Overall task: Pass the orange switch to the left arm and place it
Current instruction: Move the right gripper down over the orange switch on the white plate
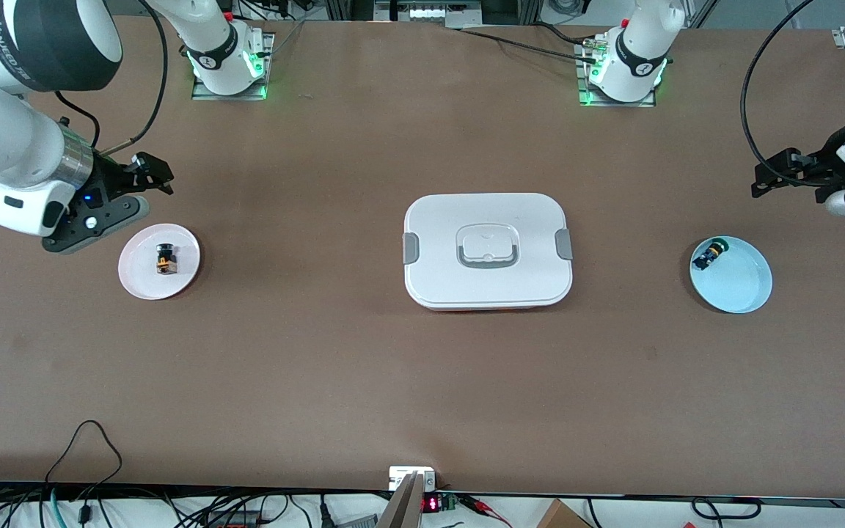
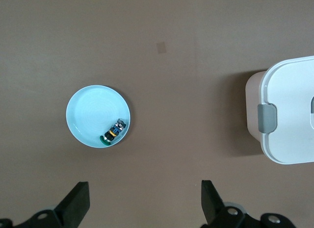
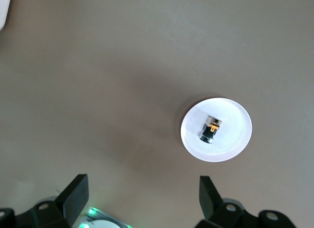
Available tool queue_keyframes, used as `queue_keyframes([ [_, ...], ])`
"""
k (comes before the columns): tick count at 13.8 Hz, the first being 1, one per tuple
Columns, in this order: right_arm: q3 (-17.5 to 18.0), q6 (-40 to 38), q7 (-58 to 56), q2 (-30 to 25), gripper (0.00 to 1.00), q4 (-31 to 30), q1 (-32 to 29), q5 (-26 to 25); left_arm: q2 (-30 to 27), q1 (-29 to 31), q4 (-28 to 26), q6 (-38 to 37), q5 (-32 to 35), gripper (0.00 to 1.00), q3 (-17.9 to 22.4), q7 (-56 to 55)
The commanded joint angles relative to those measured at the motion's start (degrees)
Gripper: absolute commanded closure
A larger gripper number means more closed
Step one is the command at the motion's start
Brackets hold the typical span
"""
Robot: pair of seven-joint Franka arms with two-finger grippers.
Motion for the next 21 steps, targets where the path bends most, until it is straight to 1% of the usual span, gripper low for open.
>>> queue_keyframes([
  [1,-0.2,0.3,-10.9,-0.2,0.0,-3.6,0.0,-0.4,-0.8,-0.3,-0.2,-0.5,1.1,0.0,0.0,-0.4],
  [5,-0.7,7.2,-21.7,-0.5,0.0,-10.6,-1.0,-0.6,-0.8,-0.3,-0.2,-0.5,1.2,0.0,0.0,-0.4],
  [7,-0.7,11.4,-27.8,-0.5,0.0,-14.7,-2.8,-0.7,-0.7,-0.3,-0.2,-0.5,1.2,0.0,0.0,-0.4],
  [10,-0.7,19.6,-42.0,-0.2,0.0,-21.2,-6.3,-0.7,-0.8,-0.3,-0.2,-0.5,1.1,0.0,0.0,-0.4],
  [12,-0.7,25.3,-52.9,0.9,0.0,-24.4,-7.2,-0.8,-0.8,-0.3,-0.2,-0.5,1.2,0.0,0.0,-0.4],
  [14,-0.8,29.9,-61.1,2.6,0.0,-25.9,-8.1,-2.6,-0.8,-0.3,-0.2,-0.5,1.2,0.0,0.0,-0.4],
  [16,-0.8,32.7,-68.6,4.9,0.0,-26.1,-9.3,-3.4,-0.7,-0.3,-0.2,-0.5,1.2,0.0,0.0,-0.4],
  [19,-0.7,37.9,-76.8,8.2,0.0,-27.0,-11.6,-3.4,-0.8,-0.3,-0.2,-0.5,1.2,0.0,0.0,-0.4],
  [21,-0.6,42.3,-82.6,8.7,0.0,-29.4,-12.0,-3.0,-0.7,-0.3,-0.2,-0.5,1.2,0.0,0.0,-0.4],
])
